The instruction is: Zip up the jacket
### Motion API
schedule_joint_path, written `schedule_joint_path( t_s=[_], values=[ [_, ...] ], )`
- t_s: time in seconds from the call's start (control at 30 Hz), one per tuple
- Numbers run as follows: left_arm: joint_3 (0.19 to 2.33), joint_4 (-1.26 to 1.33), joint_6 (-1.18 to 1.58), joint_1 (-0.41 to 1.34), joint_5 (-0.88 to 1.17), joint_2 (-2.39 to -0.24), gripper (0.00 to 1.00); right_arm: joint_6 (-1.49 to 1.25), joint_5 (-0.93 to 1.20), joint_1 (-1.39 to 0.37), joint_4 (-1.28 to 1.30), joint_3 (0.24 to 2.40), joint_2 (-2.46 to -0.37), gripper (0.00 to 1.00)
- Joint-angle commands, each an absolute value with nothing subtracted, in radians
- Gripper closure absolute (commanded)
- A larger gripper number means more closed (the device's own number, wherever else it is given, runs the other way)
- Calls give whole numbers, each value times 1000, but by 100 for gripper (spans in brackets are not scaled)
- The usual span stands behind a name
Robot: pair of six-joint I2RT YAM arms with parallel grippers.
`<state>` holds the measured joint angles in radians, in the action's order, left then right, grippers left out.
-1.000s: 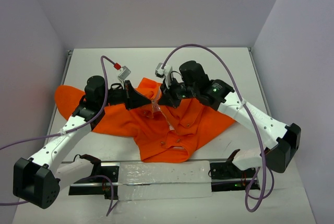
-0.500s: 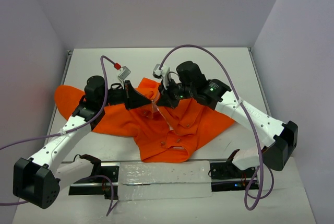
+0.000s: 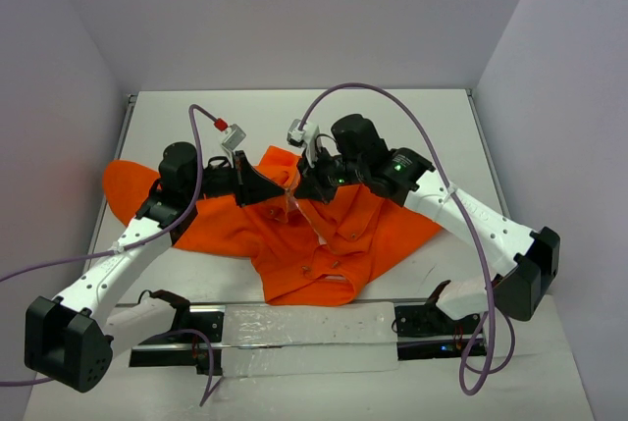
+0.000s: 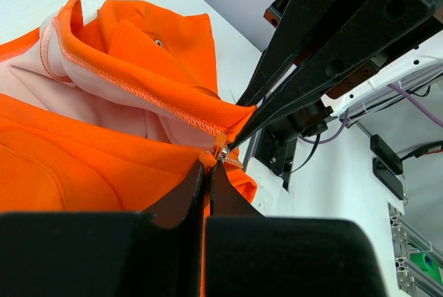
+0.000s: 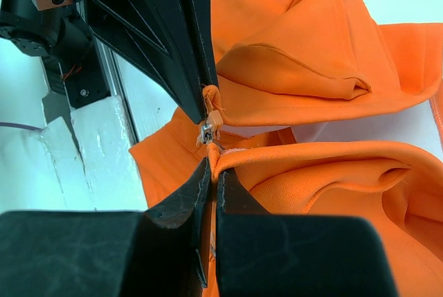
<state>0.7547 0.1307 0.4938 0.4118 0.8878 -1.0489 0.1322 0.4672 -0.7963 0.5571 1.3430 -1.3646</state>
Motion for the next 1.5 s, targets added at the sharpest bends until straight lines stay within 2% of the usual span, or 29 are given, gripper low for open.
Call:
schedule_joint_path(
  t_s=[0.0, 1.17, 1.47],
  values=[
    [790, 183, 503, 419, 928, -1039, 100, 138, 486, -807, 524, 1408, -1367, 100],
    [788, 179, 504, 420, 943, -1041, 100, 121, 481, -808, 496, 1437, -1362, 100],
    [785, 176, 502, 420, 943, -1042, 100, 84, 460, -808, 413, 1396, -1321, 100]
  ],
)
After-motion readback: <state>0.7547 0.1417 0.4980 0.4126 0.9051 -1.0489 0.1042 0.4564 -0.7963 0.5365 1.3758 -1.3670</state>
